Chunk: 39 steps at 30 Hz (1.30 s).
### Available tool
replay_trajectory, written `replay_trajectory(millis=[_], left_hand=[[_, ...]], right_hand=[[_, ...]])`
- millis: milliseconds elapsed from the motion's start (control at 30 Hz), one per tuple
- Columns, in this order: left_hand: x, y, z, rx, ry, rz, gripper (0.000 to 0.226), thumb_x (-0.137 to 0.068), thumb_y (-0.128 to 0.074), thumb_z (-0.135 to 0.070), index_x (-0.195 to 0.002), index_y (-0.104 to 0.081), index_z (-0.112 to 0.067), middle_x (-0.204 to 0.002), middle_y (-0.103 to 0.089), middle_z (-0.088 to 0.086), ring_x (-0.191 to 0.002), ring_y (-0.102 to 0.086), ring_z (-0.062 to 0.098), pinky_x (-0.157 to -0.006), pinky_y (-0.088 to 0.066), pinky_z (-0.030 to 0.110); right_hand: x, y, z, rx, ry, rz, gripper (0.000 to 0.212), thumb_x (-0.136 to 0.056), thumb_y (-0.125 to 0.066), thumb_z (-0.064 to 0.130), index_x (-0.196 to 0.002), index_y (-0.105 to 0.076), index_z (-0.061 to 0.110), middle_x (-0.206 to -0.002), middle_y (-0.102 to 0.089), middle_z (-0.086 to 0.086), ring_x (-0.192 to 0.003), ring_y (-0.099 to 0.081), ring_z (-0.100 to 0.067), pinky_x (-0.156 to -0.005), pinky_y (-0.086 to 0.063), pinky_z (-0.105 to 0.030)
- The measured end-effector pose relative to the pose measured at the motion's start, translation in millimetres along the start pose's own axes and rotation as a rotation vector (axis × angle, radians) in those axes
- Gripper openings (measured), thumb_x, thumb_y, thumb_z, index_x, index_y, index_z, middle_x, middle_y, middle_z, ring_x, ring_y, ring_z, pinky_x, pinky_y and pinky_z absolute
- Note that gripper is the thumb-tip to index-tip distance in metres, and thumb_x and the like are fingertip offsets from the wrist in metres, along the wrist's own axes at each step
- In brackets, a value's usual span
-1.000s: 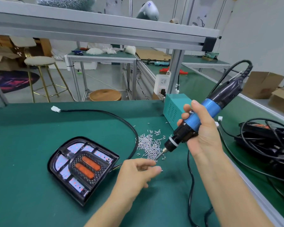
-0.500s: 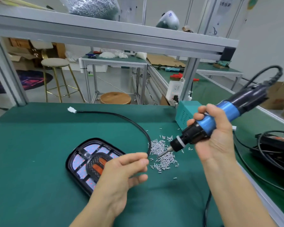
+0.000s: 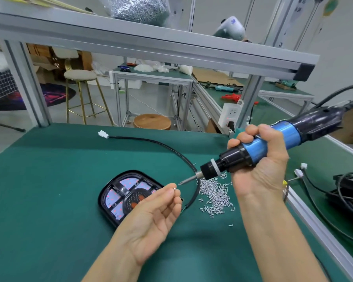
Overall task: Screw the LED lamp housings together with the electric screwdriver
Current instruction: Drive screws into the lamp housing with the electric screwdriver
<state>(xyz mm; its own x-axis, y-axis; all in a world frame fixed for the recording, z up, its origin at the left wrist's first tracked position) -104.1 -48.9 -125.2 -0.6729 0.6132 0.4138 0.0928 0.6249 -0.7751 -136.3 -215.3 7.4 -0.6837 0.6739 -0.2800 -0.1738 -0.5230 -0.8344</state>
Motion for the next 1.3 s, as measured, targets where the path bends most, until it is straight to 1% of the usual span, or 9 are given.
replay_trajectory(millis=[133,300,533,700,967,1067,1167,1233,1300], left_hand=[[-1,0,1,0.038,-0.001,-0.007,0.02,-0.064,-0.065,0.0,-0.083,-0.07,0.001,-0.07,-0.068,0.01,-0.053,-0.064,0.014,-0.048,-0.055,0.021],[-2,-2,2,0.019,-0.002,0.015,0.012,-0.064,-0.065,-0.001,-0.068,-0.076,-0.002,-0.07,-0.067,0.01,-0.053,-0.063,0.014,-0.05,-0.056,0.021],[-3,-2,3,0.03,-0.02,0.014,0.011,-0.064,-0.065,-0.001,-0.067,-0.075,-0.002,-0.069,-0.067,0.01,-0.053,-0.063,0.013,-0.05,-0.055,0.021],[-4,1,-9,-0.105,-0.184,-0.029,0.023,-0.064,-0.065,-0.003,-0.085,-0.067,0.003,-0.068,-0.067,0.009,-0.053,-0.062,0.011,-0.05,-0.054,0.02],[-3,2,-27,-0.25,-0.295,-0.054,0.01,-0.077,-0.063,-0.002,-0.085,-0.07,-0.001,-0.072,-0.069,0.01,-0.054,-0.06,0.01,-0.052,-0.054,0.021],[4,13,-46,-0.478,-0.381,-0.13,0.014,-0.072,-0.071,-0.016,-0.084,-0.078,-0.013,-0.066,-0.062,0.001,-0.05,-0.053,0.009,-0.05,-0.044,0.024],[18,33,-86,-0.544,-0.557,-0.202,0.035,-0.063,-0.075,-0.021,-0.098,-0.073,-0.019,-0.073,-0.062,-0.005,-0.053,-0.055,0.006,-0.047,-0.044,0.021],[30,63,-121,-0.681,-0.736,-0.41,0.035,-0.072,-0.076,-0.013,-0.106,-0.069,-0.021,-0.091,-0.064,-0.004,-0.066,-0.057,0.004,-0.058,-0.047,0.021],[37,91,-149,-1.059,-0.785,-0.725,0.035,-0.082,-0.071,-0.021,-0.116,-0.064,-0.021,-0.114,-0.061,0.002,-0.094,-0.057,0.013,-0.08,-0.046,0.032]], right_hand=[[1,-1,-4,0.004,-0.008,0.004,0.011,-0.079,-0.055,0.009,-0.078,-0.047,0.017,-0.066,-0.056,0.005,-0.052,-0.051,-0.005,-0.053,-0.048,-0.021],[1,-2,-6,0.024,-0.007,-0.001,0.014,-0.075,-0.057,0.01,-0.08,-0.046,0.017,-0.064,-0.056,0.005,-0.052,-0.051,-0.005,-0.052,-0.047,-0.021],[2,0,-8,0.063,-0.002,-0.007,0.015,-0.073,-0.059,0.009,-0.079,-0.047,0.016,-0.065,-0.055,0.004,-0.052,-0.051,-0.006,-0.052,-0.048,-0.022],[5,-2,-9,0.08,0.029,0.002,0.014,-0.072,-0.057,0.009,-0.077,-0.048,0.017,-0.063,-0.054,0.004,-0.051,-0.05,-0.006,-0.052,-0.047,-0.021],[4,-5,-18,0.043,0.031,0.005,0.012,-0.073,-0.055,0.008,-0.077,-0.048,0.018,-0.061,-0.053,0.005,-0.05,-0.049,-0.006,-0.052,-0.047,-0.021],[0,-6,-25,0.02,0.022,-0.002,0.014,-0.073,-0.055,0.009,-0.08,-0.046,0.018,-0.061,-0.053,0.005,-0.051,-0.049,-0.006,-0.053,-0.047,-0.022],[-5,-10,-34,0.023,0.027,0.009,0.013,-0.073,-0.055,0.008,-0.077,-0.047,0.018,-0.06,-0.053,0.005,-0.05,-0.049,-0.006,-0.053,-0.046,-0.022],[-8,-15,-43,0.035,0.019,0.029,0.011,-0.072,-0.055,0.007,-0.072,-0.051,0.018,-0.06,-0.053,0.004,-0.05,-0.048,-0.007,-0.053,-0.046,-0.022],[-11,-19,-54,0.068,0.013,0.04,0.013,-0.071,-0.056,0.006,-0.071,-0.052,0.018,-0.061,-0.051,0.002,-0.051,-0.048,-0.008,-0.054,-0.046,-0.023]])
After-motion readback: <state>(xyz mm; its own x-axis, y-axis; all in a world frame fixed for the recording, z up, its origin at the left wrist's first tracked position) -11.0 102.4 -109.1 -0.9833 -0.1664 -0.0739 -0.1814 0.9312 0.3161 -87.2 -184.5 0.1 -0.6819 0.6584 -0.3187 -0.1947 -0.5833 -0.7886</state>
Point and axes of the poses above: each hand's wrist, its own x-axis away from the middle knuckle, its own y-axis out of the back of the hand, z = x × y, the point moved 9 cm from there along -x, towards the middle knuckle
